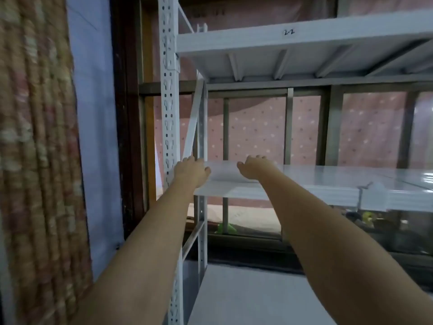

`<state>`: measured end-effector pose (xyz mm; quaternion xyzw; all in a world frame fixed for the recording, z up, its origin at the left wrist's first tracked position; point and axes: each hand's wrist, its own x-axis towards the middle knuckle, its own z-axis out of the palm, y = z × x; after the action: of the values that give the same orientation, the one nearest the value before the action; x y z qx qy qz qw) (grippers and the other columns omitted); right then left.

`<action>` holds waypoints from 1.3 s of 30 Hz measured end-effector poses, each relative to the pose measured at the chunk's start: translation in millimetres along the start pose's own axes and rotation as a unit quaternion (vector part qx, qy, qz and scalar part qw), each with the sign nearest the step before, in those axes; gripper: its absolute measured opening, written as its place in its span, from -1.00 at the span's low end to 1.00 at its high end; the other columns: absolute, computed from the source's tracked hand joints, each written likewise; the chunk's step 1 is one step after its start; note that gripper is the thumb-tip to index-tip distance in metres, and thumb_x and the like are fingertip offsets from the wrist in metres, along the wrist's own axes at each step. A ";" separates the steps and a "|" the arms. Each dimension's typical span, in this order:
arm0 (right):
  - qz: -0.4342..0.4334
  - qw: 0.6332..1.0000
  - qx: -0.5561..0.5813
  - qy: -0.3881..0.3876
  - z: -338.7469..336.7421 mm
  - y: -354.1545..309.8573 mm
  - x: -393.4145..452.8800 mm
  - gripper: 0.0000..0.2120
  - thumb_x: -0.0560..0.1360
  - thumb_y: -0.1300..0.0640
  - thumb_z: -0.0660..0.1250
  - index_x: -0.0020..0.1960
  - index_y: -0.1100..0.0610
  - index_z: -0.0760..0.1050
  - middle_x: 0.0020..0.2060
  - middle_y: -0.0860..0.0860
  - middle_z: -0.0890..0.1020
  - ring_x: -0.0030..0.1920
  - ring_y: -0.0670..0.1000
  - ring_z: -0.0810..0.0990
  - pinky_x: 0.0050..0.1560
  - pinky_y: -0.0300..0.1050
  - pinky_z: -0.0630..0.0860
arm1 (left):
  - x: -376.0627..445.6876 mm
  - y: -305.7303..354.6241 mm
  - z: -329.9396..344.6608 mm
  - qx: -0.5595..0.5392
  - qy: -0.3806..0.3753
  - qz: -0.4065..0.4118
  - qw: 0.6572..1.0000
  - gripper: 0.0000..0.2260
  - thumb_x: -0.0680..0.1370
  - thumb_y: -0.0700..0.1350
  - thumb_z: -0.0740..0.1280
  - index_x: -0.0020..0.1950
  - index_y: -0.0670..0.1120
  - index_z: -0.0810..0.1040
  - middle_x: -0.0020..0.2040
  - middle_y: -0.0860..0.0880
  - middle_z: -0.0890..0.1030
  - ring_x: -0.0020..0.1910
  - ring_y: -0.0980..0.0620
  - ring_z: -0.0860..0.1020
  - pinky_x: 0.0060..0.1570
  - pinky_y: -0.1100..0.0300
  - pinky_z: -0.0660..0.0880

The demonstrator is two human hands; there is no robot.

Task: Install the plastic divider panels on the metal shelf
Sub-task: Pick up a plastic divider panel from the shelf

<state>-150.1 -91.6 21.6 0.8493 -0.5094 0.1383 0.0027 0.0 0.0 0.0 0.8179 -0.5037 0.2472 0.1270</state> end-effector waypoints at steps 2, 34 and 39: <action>0.015 1.000 -0.003 -0.002 -0.6 3.9 16.7 -0.43 0.66 -0.09 -0.12 0.56 0.22 -0.02 0.54 0.21 0.03 0.53 0.20 0.03 0.48 0.09 0.02 | 18.2 3.1 4.0 0.005 -0.014 -0.001 1.000 -0.56 0.65 0.08 0.01 0.42 -0.15 0.33 0.32 -0.22 0.43 0.26 -0.18 0.44 0.18 -0.01 0.40; 0.233 0.966 -0.107 0.008 47.5 15.8 104.1 -0.61 0.62 0.04 0.02 0.34 0.17 0.40 0.32 0.19 0.44 0.26 0.17 0.42 0.06 -0.04 0.34 | 133.8 0.3 85.7 0.159 -0.203 -0.049 0.965 -0.73 0.56 -0.12 0.24 0.20 -0.16 0.57 0.03 -0.13 0.60 -0.08 -0.11 0.60 -0.03 0.09 0.56; 0.222 0.974 -0.021 0.047 45.8 24.0 109.0 -0.55 0.62 -0.06 -0.01 0.35 0.15 0.41 0.27 0.15 0.49 0.26 0.17 0.43 0.01 -0.04 0.32 | 141.2 -8.5 84.4 0.075 -0.190 -0.088 0.975 -0.52 0.56 0.13 0.16 0.37 -0.12 0.43 0.23 -0.16 0.47 0.05 -0.09 0.47 -0.38 0.16 0.32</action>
<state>-112.0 -204.1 0.2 0.7073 -0.6873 0.1647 0.0139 83.2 -142.1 4.2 0.8982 -0.4249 0.1123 -0.0111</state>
